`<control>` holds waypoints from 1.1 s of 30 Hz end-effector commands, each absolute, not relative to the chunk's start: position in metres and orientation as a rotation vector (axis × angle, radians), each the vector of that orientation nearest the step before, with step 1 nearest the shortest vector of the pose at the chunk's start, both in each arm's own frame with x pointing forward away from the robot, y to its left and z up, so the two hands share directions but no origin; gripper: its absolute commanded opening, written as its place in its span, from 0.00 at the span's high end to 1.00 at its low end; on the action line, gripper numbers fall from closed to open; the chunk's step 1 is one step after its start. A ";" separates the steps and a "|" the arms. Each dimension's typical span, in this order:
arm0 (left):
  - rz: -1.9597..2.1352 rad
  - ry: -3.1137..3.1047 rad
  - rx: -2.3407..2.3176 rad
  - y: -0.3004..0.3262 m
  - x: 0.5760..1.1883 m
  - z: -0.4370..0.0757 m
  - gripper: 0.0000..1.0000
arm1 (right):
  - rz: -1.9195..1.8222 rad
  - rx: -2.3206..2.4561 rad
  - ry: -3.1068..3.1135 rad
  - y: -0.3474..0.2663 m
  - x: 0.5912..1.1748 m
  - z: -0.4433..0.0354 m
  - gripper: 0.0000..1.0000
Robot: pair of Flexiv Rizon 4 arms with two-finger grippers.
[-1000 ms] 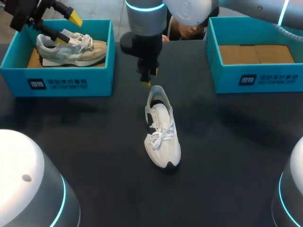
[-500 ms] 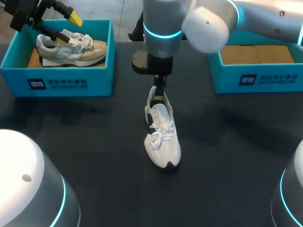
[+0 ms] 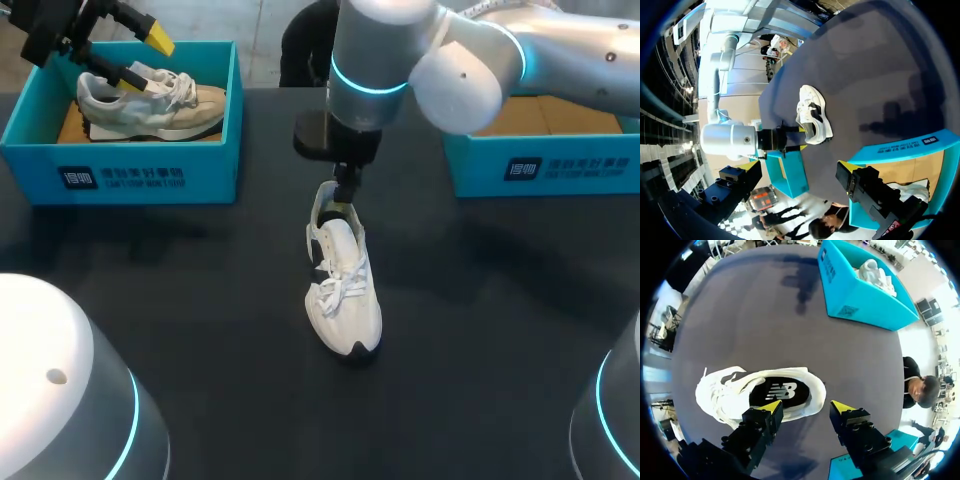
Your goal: Take the shoe out of the shoebox, open the shoe tongue, remove and reinsert the insole, then place the shoe into the shoebox
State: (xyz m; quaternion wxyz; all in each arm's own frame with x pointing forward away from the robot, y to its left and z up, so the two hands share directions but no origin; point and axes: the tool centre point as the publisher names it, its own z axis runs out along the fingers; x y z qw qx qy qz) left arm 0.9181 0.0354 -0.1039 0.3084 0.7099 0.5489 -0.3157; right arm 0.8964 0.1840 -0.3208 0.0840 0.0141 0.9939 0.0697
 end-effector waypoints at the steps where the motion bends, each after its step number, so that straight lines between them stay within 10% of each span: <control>1: -0.830 1.453 1.879 0.035 0.917 -0.104 0.00 | 0.189 0.020 2.988 0.195 0.907 -0.332 0.37; 33: -0.830 1.453 1.879 0.035 0.917 -0.104 0.00 | -0.007 0.024 3.057 0.202 0.921 -0.366 0.46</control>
